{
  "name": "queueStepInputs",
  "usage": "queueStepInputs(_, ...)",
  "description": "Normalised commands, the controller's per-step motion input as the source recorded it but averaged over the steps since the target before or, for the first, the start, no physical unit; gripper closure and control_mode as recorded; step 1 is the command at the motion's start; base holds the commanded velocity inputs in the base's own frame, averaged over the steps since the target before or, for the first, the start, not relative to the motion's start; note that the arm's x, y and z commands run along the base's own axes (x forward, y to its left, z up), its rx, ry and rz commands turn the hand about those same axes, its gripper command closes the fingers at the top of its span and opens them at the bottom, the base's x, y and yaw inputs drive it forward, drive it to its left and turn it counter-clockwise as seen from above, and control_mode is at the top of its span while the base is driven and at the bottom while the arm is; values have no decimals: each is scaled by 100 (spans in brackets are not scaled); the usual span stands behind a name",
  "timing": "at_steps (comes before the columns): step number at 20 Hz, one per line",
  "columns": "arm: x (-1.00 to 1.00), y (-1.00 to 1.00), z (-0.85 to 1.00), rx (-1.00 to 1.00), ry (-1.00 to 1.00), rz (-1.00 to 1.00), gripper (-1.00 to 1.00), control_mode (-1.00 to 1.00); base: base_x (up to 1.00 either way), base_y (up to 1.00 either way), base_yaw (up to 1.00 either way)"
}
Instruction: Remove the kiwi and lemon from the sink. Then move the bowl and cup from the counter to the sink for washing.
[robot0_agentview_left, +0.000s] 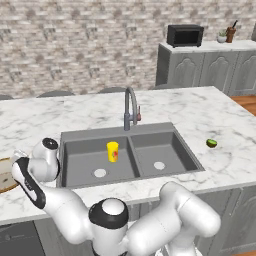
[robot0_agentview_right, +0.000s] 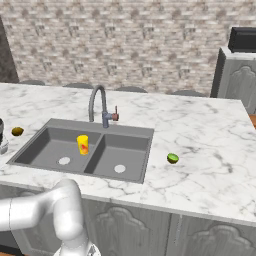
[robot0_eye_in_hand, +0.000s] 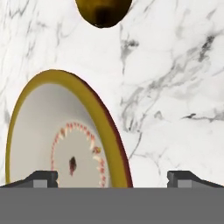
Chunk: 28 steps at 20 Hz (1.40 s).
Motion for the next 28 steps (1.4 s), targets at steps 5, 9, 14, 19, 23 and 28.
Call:
queueStepInputs(5,5,9,-11,0,0,0,-100,-100,0,0,0)
queueStepInputs(9,7,11,-10,0,0,0,-100,-100,0,0,0)
queueStepInputs(14,7,12,-10,0,0,0,-100,-100,0,0,0)
queueStepInputs(19,7,11,-9,0,0,0,-100,-100,0,0,0)
queueStepInputs(23,5,12,-8,0,0,0,-100,-100,0,0,0)
queueStepInputs(28,1,10,-10,0,0,0,100,-100,0,0,0)
